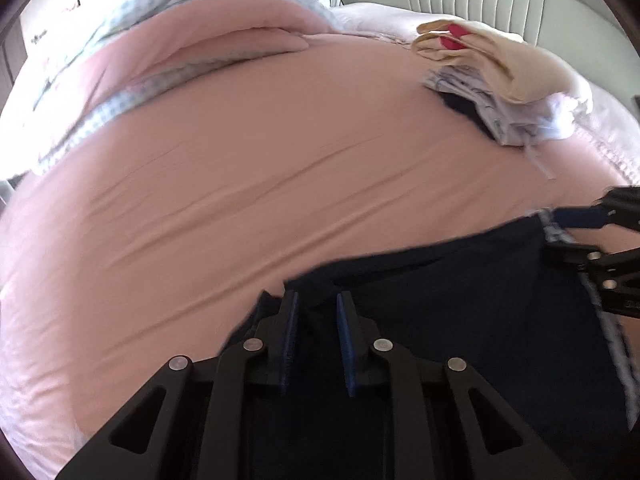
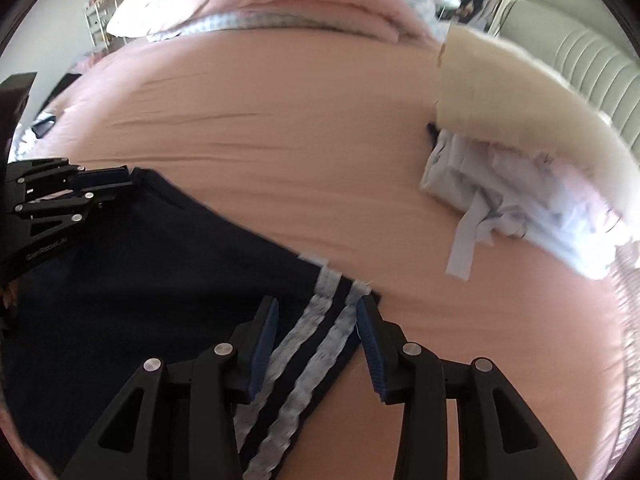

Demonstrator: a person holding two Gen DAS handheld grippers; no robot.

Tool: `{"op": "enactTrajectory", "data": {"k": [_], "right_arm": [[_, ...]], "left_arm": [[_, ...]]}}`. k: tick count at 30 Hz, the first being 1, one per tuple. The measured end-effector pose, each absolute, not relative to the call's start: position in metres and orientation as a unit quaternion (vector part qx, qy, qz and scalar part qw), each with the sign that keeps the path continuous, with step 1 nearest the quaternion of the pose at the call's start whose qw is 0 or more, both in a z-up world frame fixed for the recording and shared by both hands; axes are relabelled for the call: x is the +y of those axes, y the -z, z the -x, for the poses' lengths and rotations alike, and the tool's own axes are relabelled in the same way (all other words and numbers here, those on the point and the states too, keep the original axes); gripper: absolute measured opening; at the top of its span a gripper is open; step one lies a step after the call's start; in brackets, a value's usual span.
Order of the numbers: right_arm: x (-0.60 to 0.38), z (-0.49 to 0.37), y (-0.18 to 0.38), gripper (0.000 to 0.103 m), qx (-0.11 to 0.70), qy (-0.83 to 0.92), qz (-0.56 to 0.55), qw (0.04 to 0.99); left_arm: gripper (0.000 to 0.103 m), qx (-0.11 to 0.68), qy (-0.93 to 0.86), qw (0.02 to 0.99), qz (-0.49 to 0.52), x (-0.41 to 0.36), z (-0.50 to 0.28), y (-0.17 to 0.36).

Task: Fold clothes
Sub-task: 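Lift the skirt again with both tools and spread it flat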

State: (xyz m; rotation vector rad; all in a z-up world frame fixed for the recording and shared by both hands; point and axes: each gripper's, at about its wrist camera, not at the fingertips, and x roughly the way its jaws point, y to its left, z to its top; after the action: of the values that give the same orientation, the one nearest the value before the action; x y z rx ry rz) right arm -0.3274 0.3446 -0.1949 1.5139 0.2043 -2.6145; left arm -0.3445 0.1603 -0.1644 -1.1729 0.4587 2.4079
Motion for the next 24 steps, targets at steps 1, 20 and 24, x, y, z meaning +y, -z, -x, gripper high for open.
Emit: {"op": "enactTrajectory", "data": {"k": [1, 20, 24], "right_arm": [[0.347, 0.329, 0.196, 0.040, 0.069, 0.864, -0.496, 0.048], [0.382, 0.293, 0.163, 0.047, -0.085, 0.855, -0.504, 0.087], [0.272, 0.282, 0.186, 0.048, -0.087, 0.847, -0.507, 0.132]], "left_arm": [[0.020, 0.160, -0.869, 0.205, 0.421, 0.161, 0.351, 0.165], [0.027, -0.050, -0.864, 0.137, 0.482, 0.053, 0.216, 0.111], [0.027, -0.081, -0.855, 0.119, 0.498, 0.039, 0.174, 0.128]]}}
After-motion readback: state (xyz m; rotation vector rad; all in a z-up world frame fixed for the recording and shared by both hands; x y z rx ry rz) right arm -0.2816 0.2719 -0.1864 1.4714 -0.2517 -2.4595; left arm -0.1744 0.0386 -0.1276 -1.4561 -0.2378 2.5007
